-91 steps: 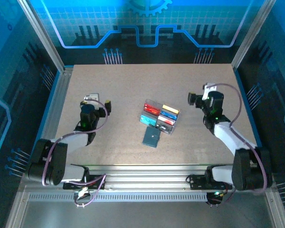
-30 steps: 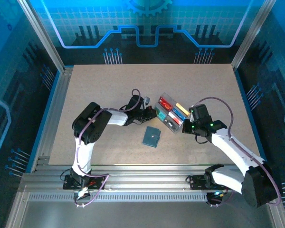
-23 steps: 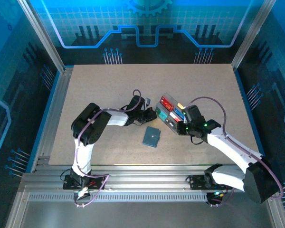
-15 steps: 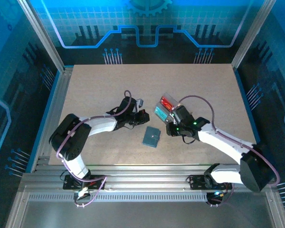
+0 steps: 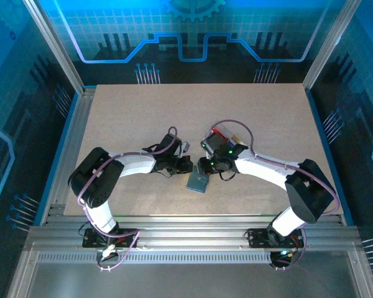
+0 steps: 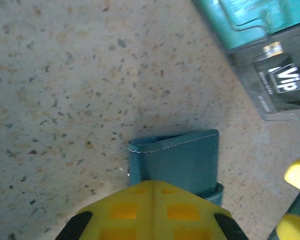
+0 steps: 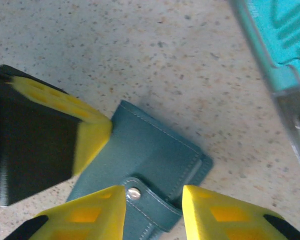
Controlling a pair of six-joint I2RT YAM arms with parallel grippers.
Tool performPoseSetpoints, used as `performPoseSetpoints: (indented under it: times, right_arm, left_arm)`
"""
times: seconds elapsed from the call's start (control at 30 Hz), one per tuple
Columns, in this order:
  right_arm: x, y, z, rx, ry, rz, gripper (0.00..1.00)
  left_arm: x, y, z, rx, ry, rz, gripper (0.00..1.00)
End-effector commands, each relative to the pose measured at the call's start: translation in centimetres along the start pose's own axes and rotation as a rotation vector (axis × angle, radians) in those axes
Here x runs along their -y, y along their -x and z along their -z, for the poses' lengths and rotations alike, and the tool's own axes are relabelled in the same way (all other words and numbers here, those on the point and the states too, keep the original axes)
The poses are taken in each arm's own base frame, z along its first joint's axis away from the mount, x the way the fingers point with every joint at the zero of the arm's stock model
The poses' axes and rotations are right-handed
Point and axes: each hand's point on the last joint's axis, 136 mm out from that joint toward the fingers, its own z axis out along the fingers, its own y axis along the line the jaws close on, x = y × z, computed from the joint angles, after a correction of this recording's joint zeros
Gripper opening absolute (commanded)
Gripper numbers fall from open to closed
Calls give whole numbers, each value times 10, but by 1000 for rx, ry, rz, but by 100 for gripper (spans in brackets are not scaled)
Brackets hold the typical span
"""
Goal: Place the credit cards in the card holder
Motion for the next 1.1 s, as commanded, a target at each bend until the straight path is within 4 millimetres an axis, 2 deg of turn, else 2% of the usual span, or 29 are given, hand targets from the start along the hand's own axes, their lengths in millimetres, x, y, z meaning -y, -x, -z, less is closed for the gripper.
performPoseSetpoints:
  times: [0.0,0.4,0.83,1.0,1.07]
  right_arm:
    - [-9,-6,-9,-48,2,-10,36]
    - [-16,-30,-38,-150,-73,-1,37]
    - [-6,-80,-62,-224,-256,71,40]
    - [-5,-97,-71,-257,-263,80,35]
    - [0,-99,-71,-262,-286,82,30]
  left_arm:
    - [-8,-19,-10,-64,-1,-11,0]
    - [-34,-44,-17,-83,40,37,0]
    - [-40,-56,-16,-66,38,74,0]
    - [-42,-59,-17,-63,41,84,0]
    - [-43,-59,-16,-59,44,83,0]
